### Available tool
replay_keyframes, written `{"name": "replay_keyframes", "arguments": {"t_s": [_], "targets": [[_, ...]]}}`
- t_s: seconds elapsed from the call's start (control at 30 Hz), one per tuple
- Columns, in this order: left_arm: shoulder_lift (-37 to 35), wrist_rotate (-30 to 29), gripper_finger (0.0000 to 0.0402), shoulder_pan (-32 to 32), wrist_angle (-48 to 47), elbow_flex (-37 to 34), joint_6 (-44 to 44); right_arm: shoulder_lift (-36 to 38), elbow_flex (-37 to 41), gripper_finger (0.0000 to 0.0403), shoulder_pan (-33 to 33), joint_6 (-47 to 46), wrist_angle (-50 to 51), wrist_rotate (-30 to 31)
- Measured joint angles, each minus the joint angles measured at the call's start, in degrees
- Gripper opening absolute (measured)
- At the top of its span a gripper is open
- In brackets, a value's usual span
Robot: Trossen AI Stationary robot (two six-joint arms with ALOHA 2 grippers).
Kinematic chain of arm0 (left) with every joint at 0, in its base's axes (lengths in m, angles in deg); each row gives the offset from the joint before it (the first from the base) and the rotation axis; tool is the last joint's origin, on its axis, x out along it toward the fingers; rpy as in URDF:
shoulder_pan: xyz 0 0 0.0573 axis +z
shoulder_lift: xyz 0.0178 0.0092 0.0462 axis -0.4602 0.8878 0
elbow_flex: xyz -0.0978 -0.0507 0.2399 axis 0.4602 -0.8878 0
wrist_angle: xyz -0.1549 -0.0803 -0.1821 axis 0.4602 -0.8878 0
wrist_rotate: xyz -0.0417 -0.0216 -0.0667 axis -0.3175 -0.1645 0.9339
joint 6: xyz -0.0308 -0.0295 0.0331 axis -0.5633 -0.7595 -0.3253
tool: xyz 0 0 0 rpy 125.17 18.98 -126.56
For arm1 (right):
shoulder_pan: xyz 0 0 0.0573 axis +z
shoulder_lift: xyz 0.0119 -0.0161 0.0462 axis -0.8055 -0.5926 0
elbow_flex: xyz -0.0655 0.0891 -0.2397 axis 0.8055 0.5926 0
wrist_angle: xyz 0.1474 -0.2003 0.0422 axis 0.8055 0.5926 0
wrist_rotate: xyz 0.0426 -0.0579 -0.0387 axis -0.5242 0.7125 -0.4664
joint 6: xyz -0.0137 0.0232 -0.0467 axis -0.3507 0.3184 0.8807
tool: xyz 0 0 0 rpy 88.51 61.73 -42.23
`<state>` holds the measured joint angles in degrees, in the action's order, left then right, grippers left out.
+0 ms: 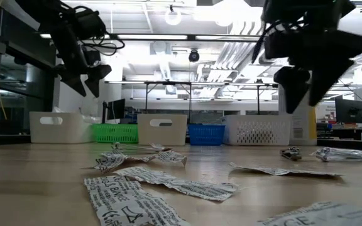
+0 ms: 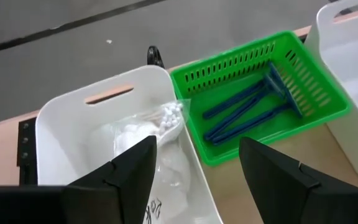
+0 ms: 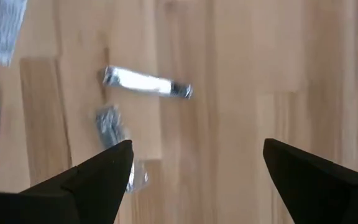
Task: Pick & Place Travel size toiletries
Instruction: Put the silver nail cutter into the blue bin
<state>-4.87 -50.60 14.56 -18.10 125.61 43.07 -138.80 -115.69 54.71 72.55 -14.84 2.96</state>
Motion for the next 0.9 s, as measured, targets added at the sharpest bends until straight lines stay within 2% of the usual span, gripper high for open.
{"name": "replay_keyframes", "arguments": {"t_s": [0.37,0.63,0.9], "targets": [[0.0,0.0,0.0227,0.0,1.2,-0.4,1.5,-3.4,0.0,0.0352,12.4,0.0,0.0,2.7],[0.0,0.7,0.0227,0.0,3.1,-0.4,2.6,-10.5,0.0,0.0352,16.2,-4.7,-1.5,2.5],[0.0,1.5,0.0227,0.0,3.2,-0.4,2.6,-17.7,0.0,0.0352,17.8,-5.2,-5.3,2.5]]}}
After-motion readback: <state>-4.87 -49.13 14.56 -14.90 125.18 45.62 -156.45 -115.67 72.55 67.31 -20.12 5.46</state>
